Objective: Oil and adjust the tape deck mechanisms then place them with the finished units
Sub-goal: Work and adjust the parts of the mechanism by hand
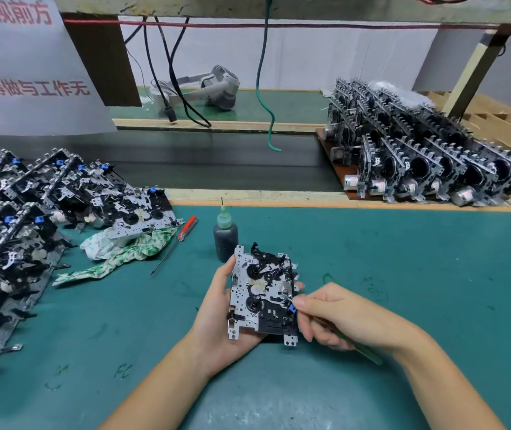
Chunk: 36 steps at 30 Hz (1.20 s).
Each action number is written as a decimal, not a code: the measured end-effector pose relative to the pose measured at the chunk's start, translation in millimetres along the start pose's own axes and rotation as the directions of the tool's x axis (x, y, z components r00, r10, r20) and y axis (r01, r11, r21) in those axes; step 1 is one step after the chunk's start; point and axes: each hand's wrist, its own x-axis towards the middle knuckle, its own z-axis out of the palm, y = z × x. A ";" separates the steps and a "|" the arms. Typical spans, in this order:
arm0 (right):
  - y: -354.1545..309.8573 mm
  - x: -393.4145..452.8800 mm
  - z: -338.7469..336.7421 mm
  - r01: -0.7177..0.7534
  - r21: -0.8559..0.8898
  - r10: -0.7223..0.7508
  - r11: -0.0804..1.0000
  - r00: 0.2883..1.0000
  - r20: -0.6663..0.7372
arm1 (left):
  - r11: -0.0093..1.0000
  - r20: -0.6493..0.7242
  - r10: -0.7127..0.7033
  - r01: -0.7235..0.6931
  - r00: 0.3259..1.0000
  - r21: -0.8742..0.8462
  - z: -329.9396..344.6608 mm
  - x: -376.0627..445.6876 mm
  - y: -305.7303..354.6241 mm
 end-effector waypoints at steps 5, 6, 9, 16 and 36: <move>1.1 2.3 0.4 -0.006 -0.003 0.006 1.000 1.000 -0.022 | 1.000 -0.013 0.009 -0.009 1.000 0.005 0.6 3.0 -1.7; 1.5 2.6 0.2 -0.008 -0.004 0.008 1.000 1.000 -0.023 | 1.000 -0.016 0.013 -0.013 1.000 0.010 1.2 3.6 -2.1; 3.9 3.0 -1.3 -0.016 -0.010 0.016 1.000 0.999 -0.029 | 0.999 -0.030 0.026 -0.026 0.999 0.020 2.4 4.4 -2.8; 8.3 1.6 -0.8 -0.029 0.107 0.030 0.994 1.000 -0.008 | 0.999 -0.042 0.035 -0.034 0.999 0.005 0.9 3.3 -2.7; 7.8 7.3 -9.7 -0.075 0.044 0.073 0.996 0.996 0.046 | 0.996 -0.134 0.038 -0.027 0.990 0.089 10.5 2.2 -2.8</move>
